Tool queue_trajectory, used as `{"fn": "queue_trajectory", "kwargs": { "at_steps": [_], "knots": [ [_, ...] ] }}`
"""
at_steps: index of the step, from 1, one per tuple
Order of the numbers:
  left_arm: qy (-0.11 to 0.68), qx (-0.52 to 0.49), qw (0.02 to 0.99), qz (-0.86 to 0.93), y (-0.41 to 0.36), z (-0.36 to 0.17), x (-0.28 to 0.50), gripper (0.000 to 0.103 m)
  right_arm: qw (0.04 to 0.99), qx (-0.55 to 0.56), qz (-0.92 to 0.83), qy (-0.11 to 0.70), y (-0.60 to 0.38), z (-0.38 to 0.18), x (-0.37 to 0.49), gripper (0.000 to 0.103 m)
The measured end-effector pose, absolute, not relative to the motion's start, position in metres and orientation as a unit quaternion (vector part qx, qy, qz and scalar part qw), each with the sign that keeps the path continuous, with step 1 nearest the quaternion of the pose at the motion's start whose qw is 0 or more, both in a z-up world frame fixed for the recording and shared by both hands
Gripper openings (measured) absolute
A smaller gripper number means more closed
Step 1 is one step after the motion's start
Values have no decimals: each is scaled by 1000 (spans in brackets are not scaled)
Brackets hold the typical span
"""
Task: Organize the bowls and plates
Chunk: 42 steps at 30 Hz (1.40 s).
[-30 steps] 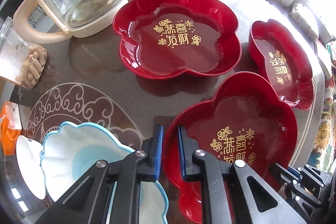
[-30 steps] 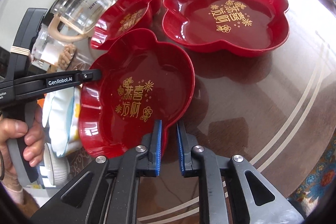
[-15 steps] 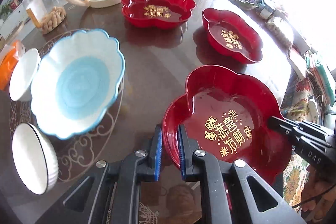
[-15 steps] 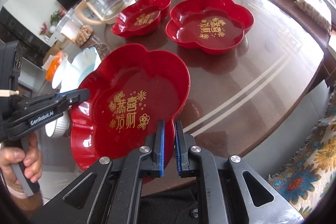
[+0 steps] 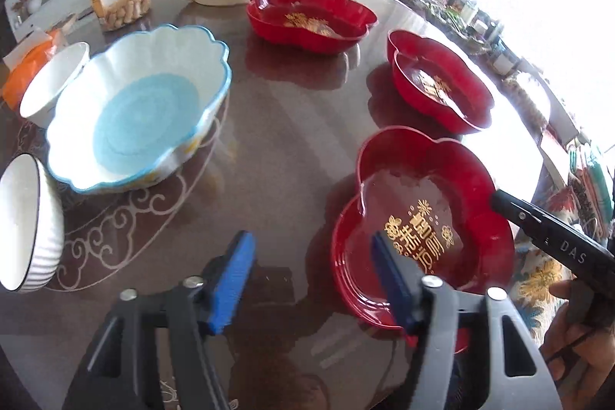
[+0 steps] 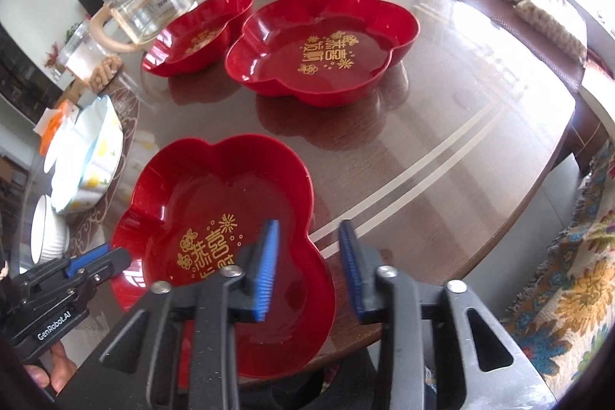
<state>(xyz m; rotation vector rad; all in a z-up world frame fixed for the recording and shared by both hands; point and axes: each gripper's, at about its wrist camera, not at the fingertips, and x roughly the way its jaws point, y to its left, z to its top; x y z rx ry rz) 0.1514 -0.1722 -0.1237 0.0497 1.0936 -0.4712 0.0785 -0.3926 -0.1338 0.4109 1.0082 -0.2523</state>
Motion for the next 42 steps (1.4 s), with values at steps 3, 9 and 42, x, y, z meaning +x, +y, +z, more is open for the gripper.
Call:
{"fn": "queue_trajectory", "kwargs": {
  "at_steps": [3, 9, 42],
  "knots": [
    [460, 17, 866, -196, -149, -99, 142, 81, 870, 191, -160, 425, -393, -110, 56, 65],
    [346, 6, 921, -177, -107, -45, 98, 92, 925, 166, -229, 254, -344, -43, -23, 71],
    [169, -136, 961, -174, 58, 68, -56, 103, 963, 59, -240, -110, -214, 62, -223, 81]
  ]
}}
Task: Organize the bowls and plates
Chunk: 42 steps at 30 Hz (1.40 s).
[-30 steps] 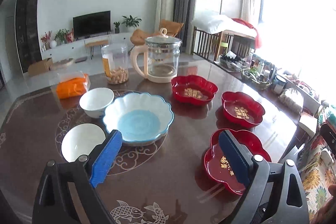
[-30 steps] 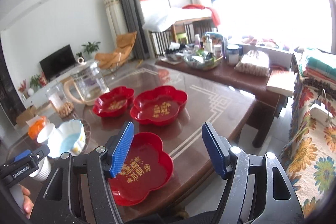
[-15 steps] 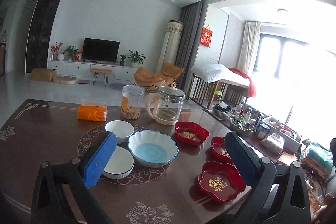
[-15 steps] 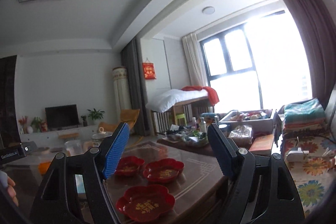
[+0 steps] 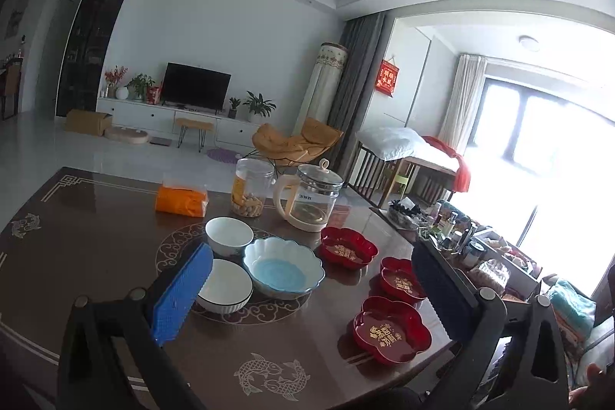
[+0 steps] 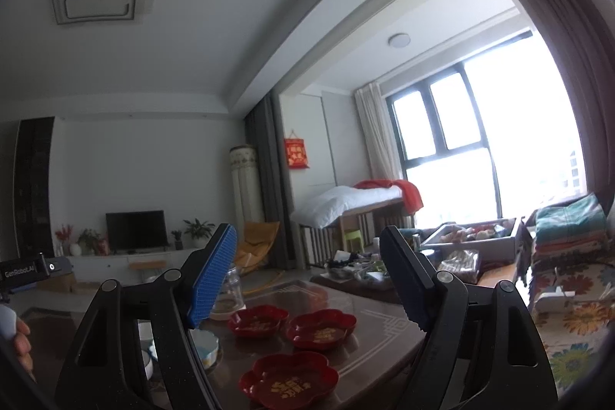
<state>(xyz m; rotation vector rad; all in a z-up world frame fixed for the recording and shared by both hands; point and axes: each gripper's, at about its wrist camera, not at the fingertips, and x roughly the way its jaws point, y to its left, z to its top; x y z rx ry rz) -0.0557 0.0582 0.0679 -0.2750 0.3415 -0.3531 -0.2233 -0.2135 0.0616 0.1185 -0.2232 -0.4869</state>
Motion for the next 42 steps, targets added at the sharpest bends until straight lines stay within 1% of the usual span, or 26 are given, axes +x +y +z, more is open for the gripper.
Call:
{"fn": "queue_trajectory", "kwargs": {
  "at_steps": [4, 6, 11, 15, 17, 21, 25, 30, 33, 35, 37, 39, 42],
  "knots": [
    [164, -153, 959, -174, 65, 79, -57, 103, 950, 73, -257, -158, -231, 79, -246, 81],
    [165, -160, 958, -171, 68, 82, -55, 103, 947, 75, -265, -165, -240, 89, -246, 81],
    [190, -165, 952, -175, 61, 71, -35, 103, 958, 99, -228, -143, -259, 102, -228, 81],
    [221, -142, 948, -180, 47, 54, -12, 103, 962, 123, -207, -133, -265, 94, -218, 82],
    [244, -135, 943, -182, 41, 46, 3, 103, 965, 125, -201, -115, -267, 90, -205, 83],
    [306, -130, 919, -212, 21, 31, 46, 103, 981, 87, -167, -40, -270, 92, -161, 83],
    [384, -129, 878, -257, -12, 21, 109, 103, 992, 37, -112, 42, -277, 102, -106, 83],
    [466, -127, 828, -285, -67, 15, 206, 103, 977, 33, -10, 211, -304, 95, 12, 83],
    [514, -114, 803, -280, -104, 1, 273, 102, 941, 71, 14, 330, -333, 66, 102, 83],
    [539, -106, 791, -271, -127, -12, 311, 102, 909, 125, 21, 397, -362, 41, 156, 82],
    [542, -81, 796, -256, -150, -23, 340, 102, 879, 183, 19, 440, -388, 14, 199, 81],
    [544, -51, 800, -247, -172, -38, 364, 101, 856, 213, 30, 470, -405, -12, 237, 81],
    [561, -39, 792, -238, -193, -66, 402, 87, 839, 219, 31, 497, -418, -40, 281, 81]
  ]
}}
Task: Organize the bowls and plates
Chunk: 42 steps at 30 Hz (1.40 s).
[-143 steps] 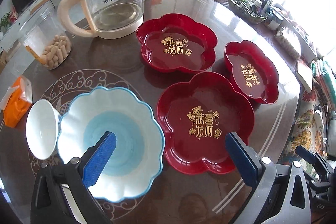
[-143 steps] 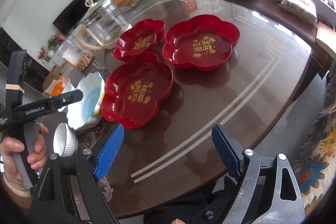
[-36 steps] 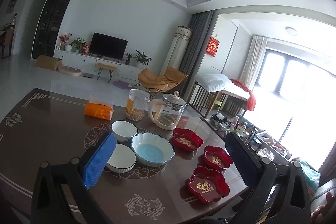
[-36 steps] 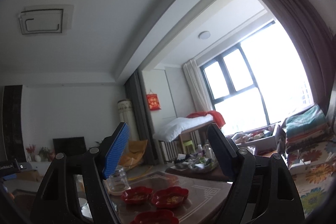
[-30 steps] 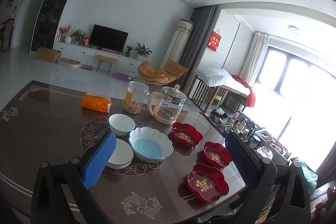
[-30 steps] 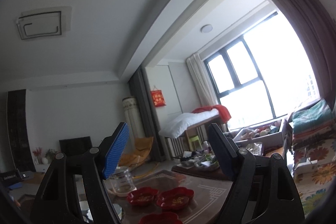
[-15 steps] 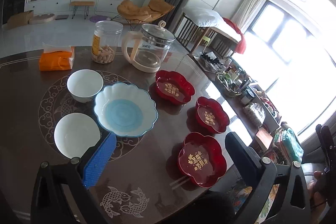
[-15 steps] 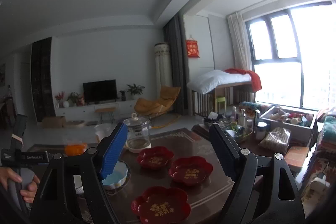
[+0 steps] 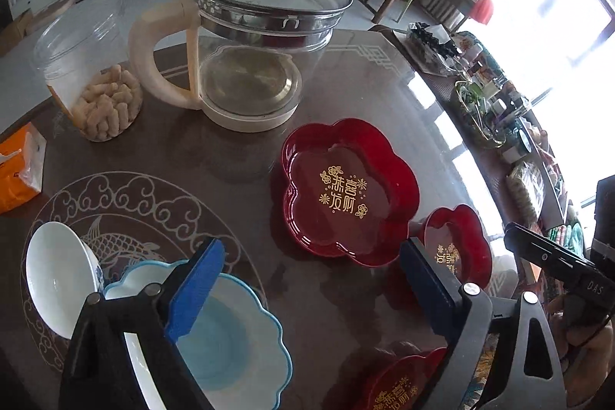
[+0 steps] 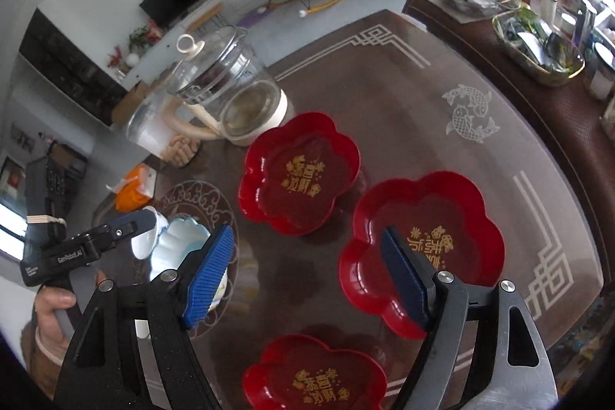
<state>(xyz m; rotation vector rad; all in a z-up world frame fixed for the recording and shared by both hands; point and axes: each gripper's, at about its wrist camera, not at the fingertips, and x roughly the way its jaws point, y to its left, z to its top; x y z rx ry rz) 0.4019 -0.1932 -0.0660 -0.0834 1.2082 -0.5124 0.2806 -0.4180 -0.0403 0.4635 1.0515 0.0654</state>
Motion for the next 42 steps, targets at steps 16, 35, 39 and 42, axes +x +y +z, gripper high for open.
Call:
{"fn": "queue_trajectory", "kwargs": {
  "at_steps": [16, 35, 39, 42],
  "knots": [
    [609, 32, 772, -179, -232, -157, 453, 38, 773, 298, -20, 559, -436, -147, 381, 47],
    [512, 5, 823, -246, -188, -33, 353, 6, 822, 278, -9, 496, -427, -60, 292, 10],
    [492, 2, 828, -268, -187, -5, 307, 6, 838, 261, -12, 480, -415, -22, 241, 10],
    [482, 4, 826, -291, -181, 7, 268, 6, 845, 253, -10, 472, -408, -2, 200, 10]
  ]
}}
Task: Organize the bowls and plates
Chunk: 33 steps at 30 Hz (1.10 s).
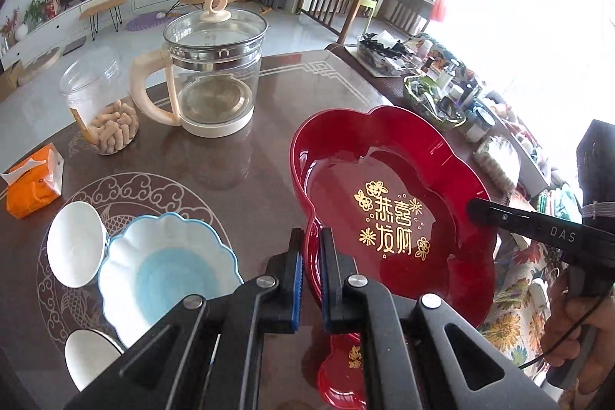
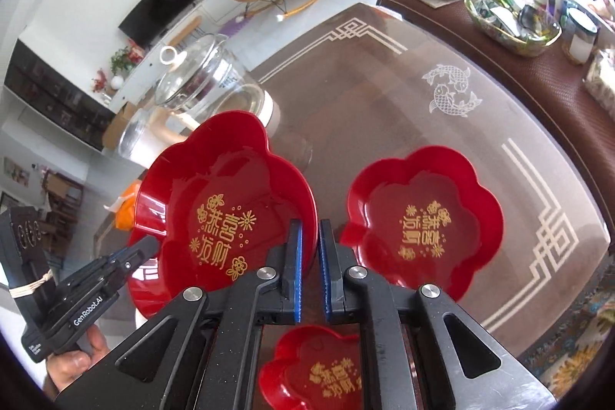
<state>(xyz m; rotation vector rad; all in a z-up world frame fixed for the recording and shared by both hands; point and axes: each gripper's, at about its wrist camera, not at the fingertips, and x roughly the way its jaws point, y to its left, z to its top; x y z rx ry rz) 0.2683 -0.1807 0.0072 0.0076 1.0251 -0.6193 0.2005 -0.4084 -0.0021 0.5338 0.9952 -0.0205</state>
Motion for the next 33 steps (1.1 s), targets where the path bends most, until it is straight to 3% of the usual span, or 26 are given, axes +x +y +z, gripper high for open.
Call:
{"fn": "queue_trajectory", "kwargs": {
  "at_steps": [5, 13, 33],
  "knots": [
    [482, 6, 817, -318, -178, -2, 215, 6, 848, 258, -20, 463, -402, 0, 135, 11],
    [500, 17, 800, -331, -188, -55, 170, 6, 841, 269, -62, 465, -392, -44, 59, 12],
    [493, 97, 806, -314, -220, -119, 166, 15, 832, 296, -123, 453, -384, -115, 19, 13]
  ]
}}
